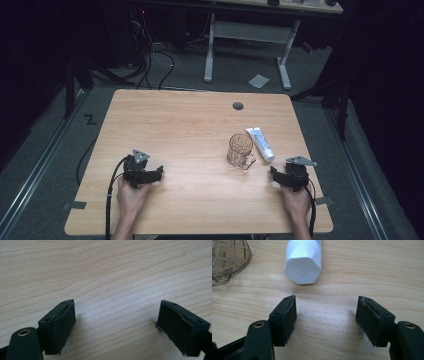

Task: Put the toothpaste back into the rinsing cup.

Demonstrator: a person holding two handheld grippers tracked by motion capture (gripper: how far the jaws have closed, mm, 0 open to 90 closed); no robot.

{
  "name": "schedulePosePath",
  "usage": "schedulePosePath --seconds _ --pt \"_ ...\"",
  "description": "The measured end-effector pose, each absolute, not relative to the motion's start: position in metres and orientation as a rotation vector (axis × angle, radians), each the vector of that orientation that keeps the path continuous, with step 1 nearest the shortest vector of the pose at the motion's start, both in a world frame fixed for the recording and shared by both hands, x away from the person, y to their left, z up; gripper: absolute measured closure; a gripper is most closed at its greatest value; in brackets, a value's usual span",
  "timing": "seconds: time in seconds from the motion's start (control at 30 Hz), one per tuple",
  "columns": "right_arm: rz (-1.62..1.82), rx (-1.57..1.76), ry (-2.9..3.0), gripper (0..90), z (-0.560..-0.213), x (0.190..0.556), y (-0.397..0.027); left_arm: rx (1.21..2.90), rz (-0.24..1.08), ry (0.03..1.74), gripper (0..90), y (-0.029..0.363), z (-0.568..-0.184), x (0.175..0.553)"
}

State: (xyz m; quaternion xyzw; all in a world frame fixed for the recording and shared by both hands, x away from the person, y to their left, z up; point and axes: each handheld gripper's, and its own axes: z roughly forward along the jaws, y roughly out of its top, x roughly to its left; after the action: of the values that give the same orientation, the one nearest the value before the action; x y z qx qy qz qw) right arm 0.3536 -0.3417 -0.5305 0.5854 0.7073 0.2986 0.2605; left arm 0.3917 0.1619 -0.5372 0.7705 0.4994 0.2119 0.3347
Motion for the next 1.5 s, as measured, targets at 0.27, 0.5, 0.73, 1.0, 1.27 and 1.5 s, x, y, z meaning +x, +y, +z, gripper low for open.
schedulePosePath --seconds 0.27,0.5,0.73,1.0,1.27,1.5 --pt "0.809 1.586 1.916 33.0 -0.531 0.354 -0.342 2.015 0.55 1.292 15.6 0.162 -0.537 0.392" --pt "0.81 1.585 1.917 32.6 -0.531 0.354 -0.342 2.013 0.552 1.295 15.5 0.161 -0.537 0.392" --pt "0.809 1.58 1.926 26.8 -0.531 0.354 -0.342 2.012 0.553 1.299 15.5 0.161 -0.537 0.391" --pt "0.778 1.634 1.896 23.8 -0.53 0.355 -0.345 2.013 0.55 1.295 15.5 0.161 -0.537 0.391" --pt "0.868 1.683 1.905 24.7 -0.523 0.349 -0.352 2.012 0.546 1.294 15.9 0.161 -0.537 0.391" --pt "0.896 1.647 1.93 25.6 -0.519 0.339 -0.352 2.011 0.549 1.294 16.8 0.161 -0.537 0.39"
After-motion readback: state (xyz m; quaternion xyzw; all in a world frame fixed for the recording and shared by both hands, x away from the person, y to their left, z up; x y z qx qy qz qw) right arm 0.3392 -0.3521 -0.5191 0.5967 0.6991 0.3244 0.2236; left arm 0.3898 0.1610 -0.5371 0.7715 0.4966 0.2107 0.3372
